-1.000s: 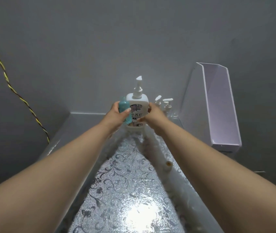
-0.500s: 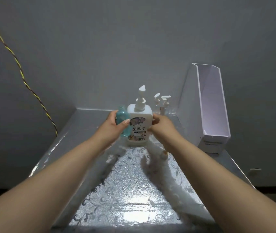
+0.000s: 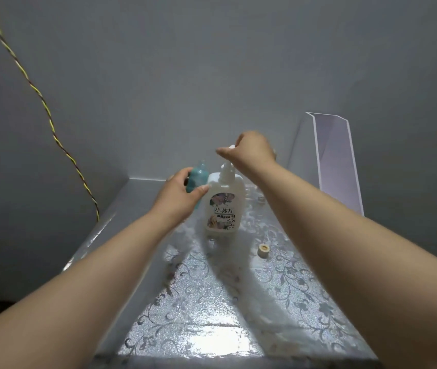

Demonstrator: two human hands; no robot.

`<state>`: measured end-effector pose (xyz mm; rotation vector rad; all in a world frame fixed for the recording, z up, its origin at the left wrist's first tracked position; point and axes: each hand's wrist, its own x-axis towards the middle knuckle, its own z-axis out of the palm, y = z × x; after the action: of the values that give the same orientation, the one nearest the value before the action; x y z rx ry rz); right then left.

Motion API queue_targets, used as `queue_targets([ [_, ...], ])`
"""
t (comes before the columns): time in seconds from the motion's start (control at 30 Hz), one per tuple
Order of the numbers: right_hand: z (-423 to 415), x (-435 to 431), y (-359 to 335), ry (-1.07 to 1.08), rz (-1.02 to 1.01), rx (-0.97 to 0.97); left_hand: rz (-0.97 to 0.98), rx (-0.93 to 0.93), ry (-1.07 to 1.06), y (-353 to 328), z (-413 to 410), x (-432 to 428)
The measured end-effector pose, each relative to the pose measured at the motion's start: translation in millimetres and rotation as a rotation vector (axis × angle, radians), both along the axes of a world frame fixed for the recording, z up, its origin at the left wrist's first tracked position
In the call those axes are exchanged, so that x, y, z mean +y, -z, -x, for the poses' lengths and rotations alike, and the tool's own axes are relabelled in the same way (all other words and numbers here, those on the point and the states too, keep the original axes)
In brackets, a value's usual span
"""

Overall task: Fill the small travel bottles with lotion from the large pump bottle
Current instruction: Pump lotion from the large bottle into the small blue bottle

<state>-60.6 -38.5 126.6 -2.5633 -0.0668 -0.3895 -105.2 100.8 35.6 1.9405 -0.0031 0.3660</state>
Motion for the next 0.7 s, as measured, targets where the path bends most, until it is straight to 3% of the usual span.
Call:
queue_targets([
  [0.23,-3,-14,-22,-0.402,0.135,0.106,0.009,-0.01,0.016,5,-4,6],
  [0.33,-9,-20,-30,-0.467,0.191,0.184,0.028,-0.02,0.029,5,-6,4],
  [0.4,-13,-22,-32,-0.46,0.16,0.249,0.05,-0.027,0.04,5,-7,2],
  [0.57,-22,-13,-33,-0.302,-0.293,0.135,0.065,-0.068,0.039,4,-9,1],
  [0.7,-32,6,-26,-0.211,-0.219,0.135,0.108,-0.118,0.013,6,-11,0],
])
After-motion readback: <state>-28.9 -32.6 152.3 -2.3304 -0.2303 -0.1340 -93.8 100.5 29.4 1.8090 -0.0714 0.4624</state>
